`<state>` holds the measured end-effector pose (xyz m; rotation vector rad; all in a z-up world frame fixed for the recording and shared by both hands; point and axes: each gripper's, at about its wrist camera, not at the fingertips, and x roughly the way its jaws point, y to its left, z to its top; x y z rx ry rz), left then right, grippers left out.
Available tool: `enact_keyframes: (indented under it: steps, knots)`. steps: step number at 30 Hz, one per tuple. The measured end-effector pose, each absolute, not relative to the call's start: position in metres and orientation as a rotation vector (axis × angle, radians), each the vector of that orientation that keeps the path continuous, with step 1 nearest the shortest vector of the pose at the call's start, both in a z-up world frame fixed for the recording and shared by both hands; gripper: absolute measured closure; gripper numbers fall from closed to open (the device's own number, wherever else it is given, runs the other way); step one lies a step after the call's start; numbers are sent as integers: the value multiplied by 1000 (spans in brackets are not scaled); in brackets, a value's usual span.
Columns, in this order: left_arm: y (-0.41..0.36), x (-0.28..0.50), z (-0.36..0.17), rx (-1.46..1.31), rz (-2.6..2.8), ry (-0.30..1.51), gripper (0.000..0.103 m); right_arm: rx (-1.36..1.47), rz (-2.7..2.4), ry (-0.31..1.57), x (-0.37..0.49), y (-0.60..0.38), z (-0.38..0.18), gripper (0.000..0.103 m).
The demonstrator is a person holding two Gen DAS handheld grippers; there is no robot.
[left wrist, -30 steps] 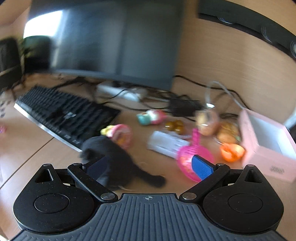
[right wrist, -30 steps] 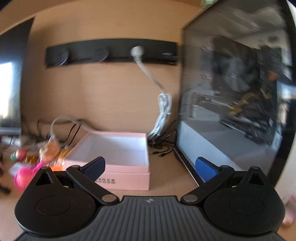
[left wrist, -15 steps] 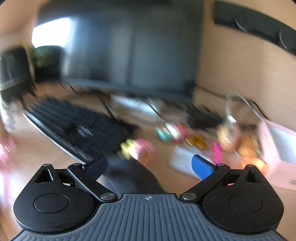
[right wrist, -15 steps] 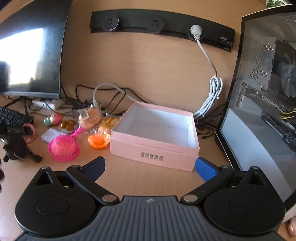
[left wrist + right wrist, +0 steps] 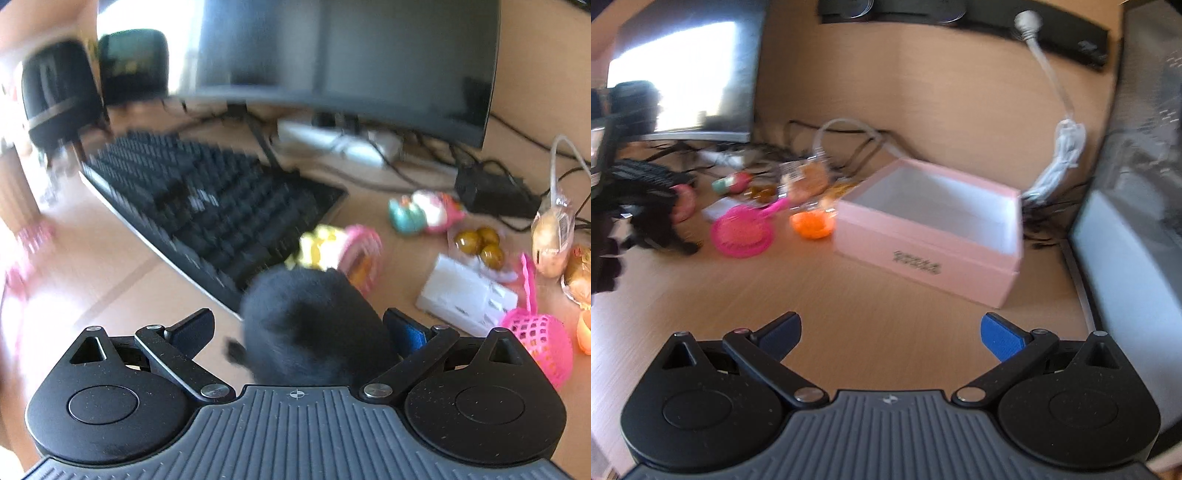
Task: Organize objects
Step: 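Grasp the black plush toy with the left gripper, then grasp the pink mesh basket with the right gripper while the left gripper holds the plush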
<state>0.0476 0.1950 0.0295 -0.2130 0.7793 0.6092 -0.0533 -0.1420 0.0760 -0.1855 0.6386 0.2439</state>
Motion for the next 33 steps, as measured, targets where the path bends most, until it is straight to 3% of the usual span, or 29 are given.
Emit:
enact_keyframes:
  steps: [1, 2, 3, 14, 23, 28, 33]
  knots:
    - [193, 49, 26, -230, 598, 784, 2, -194, 263, 637, -53, -144, 74, 0]
    - [190, 50, 24, -228, 603, 780, 9, -204, 275, 633, -53, -146, 72, 0]
    - [188, 51, 22, -212, 620, 772, 26, -212, 285, 629, -53, -148, 70, 0]
    - [186, 30, 42, -273, 637, 761, 29, -229, 380, 669, -36, -159, 59, 0]
    - [192, -20, 104, -359, 507, 649, 30, -203, 580, 682, 7, -74, 62, 1]
    - [196, -36, 134, -356, 430, 587, 30, -197, 675, 726, 33, 0, 61, 18]
    - [206, -46, 140, -365, 402, 584, 30, -240, 679, 775, 58, 62, 49, 20]
